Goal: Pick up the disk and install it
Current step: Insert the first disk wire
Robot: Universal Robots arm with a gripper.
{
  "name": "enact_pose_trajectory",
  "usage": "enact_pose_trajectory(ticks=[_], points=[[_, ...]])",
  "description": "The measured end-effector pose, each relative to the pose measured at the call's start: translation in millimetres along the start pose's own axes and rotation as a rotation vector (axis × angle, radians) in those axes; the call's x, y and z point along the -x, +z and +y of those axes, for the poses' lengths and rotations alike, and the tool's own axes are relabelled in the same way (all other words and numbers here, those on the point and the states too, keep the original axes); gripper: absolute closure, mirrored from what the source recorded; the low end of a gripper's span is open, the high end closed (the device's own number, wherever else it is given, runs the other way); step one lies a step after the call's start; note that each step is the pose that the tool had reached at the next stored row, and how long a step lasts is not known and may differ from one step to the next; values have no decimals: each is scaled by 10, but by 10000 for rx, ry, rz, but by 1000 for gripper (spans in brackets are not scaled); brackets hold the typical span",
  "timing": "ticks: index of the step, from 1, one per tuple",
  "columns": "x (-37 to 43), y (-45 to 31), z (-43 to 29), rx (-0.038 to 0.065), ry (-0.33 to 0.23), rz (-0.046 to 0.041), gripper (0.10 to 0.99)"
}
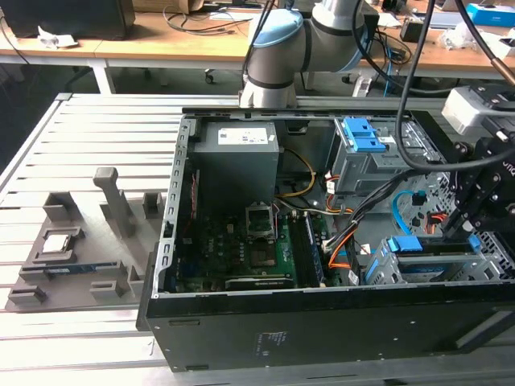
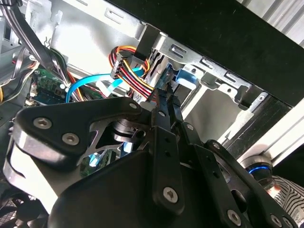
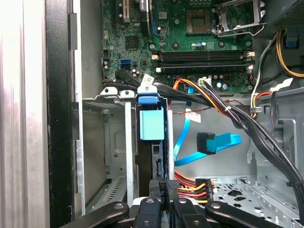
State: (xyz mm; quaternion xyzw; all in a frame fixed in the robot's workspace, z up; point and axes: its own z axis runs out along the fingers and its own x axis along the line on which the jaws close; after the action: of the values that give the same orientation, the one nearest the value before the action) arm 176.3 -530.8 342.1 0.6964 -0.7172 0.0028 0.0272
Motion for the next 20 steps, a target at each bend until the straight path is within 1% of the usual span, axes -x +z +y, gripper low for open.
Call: enact_pose_trajectory(ticks=[2,3,6,9,12,16,17,18,19,20], points=[[0,9,1,0,0,2,918],[0,21,1,1,-1,-14,918],[-3,21,1,0,0,-1,918],[-5,48,0,-1,0,6,918],[-5,65,-1,-1,1,39,918],[-5,74,0,0,2,31,918],[-4,80,-1,2,1,16,910],[-5,80,0,1,1,19,910],[-4,76,0,0,2,27,847],[-5,74,0,-1,2,31,847]])
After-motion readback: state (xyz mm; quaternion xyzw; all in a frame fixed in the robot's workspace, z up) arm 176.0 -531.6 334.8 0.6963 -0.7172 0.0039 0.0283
